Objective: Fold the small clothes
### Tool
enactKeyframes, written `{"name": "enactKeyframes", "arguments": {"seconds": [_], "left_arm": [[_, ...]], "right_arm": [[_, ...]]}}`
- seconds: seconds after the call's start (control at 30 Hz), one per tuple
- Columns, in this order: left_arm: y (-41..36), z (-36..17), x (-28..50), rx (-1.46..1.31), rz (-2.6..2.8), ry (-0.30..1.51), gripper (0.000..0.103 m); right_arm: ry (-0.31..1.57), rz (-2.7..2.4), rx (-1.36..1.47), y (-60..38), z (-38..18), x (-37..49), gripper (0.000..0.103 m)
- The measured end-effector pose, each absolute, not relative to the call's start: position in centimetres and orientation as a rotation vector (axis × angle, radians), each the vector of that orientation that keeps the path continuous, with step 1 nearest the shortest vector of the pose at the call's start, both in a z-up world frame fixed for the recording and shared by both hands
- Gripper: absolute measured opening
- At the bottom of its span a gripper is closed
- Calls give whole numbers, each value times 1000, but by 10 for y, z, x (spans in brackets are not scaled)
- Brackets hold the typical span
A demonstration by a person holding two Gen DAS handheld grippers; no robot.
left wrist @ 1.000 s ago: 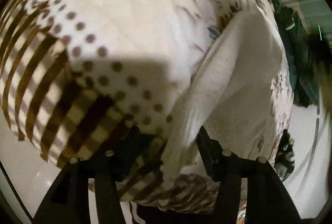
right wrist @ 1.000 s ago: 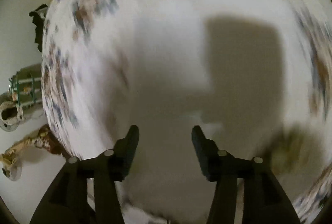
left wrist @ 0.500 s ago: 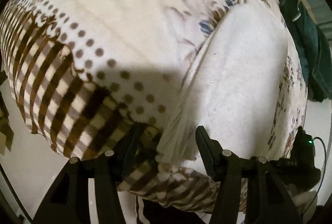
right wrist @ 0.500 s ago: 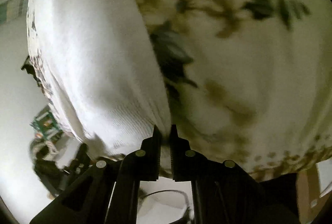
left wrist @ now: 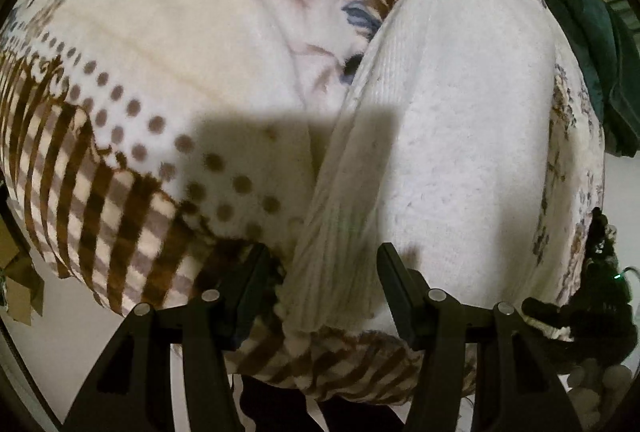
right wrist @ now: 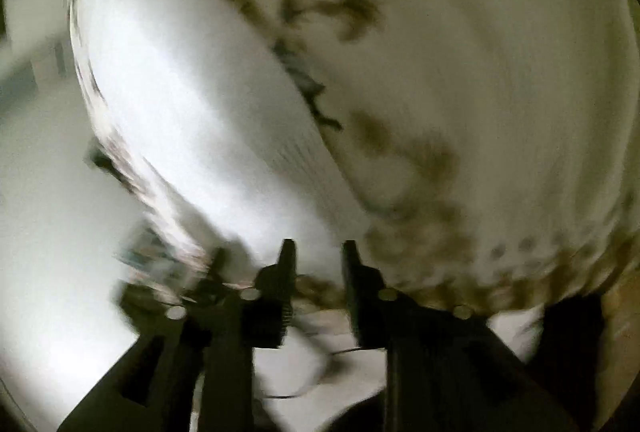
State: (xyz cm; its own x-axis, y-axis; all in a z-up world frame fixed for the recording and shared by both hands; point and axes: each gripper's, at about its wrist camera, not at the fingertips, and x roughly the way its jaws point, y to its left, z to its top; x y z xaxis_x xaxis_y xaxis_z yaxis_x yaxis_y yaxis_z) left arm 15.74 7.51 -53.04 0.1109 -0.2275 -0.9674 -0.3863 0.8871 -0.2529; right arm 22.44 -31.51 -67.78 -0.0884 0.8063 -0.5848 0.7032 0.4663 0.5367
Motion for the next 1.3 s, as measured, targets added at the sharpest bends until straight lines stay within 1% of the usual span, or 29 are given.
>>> {"name": "enactKeyframes", "arguments": {"seconds": [0.07, 0.13, 0.23, 0.27, 0.3, 0.33, 0.43, 0.6, 0.77, 0.8, 0.83, 0.87, 0.9, 1.0, 1.07, 1.13, 1.23, 1.3], "left_arm": [[78, -530, 158, -514, 111, 1478, 53], [79, -530, 158, -493, 100, 1486, 53], [78, -532, 162, -477, 98, 1489, 53], [78, -533, 163, -478, 100, 1491, 53], [80, -533, 165, -476, 100, 1491, 53], [80, -534, 166, -472, 98, 1492, 53], [73, -535, 168, -446, 83, 1491, 53], [55, -539, 173, -414, 66, 1497, 53], [39, -544, 175, -353, 54, 1498, 53], [35, -545, 176, -322, 55, 1501, 51], [31, -545, 177, -295, 58, 1495, 26], [29, -544, 177, -282, 60, 1489, 11], [29, -541, 177, -276, 64, 1484, 8], [36, -521, 172, -313, 53, 1431, 7], [41, -511, 168, -320, 48, 1409, 7], [48, -510, 167, -320, 59, 1405, 7], [64, -513, 168, -413, 83, 1391, 7], [71, -525, 168, -446, 86, 1406, 7]], "right_arm": [[1806, 110, 1374, -321, -687, 218, 46], [1819, 52, 1405, -325, -701, 215, 55], [1779, -27, 1516, -327, -718, 208, 55], [1753, -49, 1527, -330, -717, 206, 49], [1713, -92, 1501, -335, -710, 203, 36], [1691, -93, 1462, -335, -703, 201, 8], [1691, -101, 1315, -339, -678, 196, 7], [1757, -112, 1004, -338, -641, 181, 5], [1835, -73, 911, -324, -633, 167, 3], [1847, -75, 903, -321, -637, 157, 3], [1863, -76, 910, -321, -639, 150, 2], [1876, -77, 907, -318, -640, 145, 2], [1884, -69, 896, -315, -641, 141, 1], [1872, -19, 861, -304, -631, 136, 1], [1834, 2, 894, -301, -634, 142, 1], [1831, 11, 908, -293, -636, 146, 1], [1857, 36, 908, -288, -640, 146, 1], [1864, 46, 865, -281, -647, 148, 1]]}}
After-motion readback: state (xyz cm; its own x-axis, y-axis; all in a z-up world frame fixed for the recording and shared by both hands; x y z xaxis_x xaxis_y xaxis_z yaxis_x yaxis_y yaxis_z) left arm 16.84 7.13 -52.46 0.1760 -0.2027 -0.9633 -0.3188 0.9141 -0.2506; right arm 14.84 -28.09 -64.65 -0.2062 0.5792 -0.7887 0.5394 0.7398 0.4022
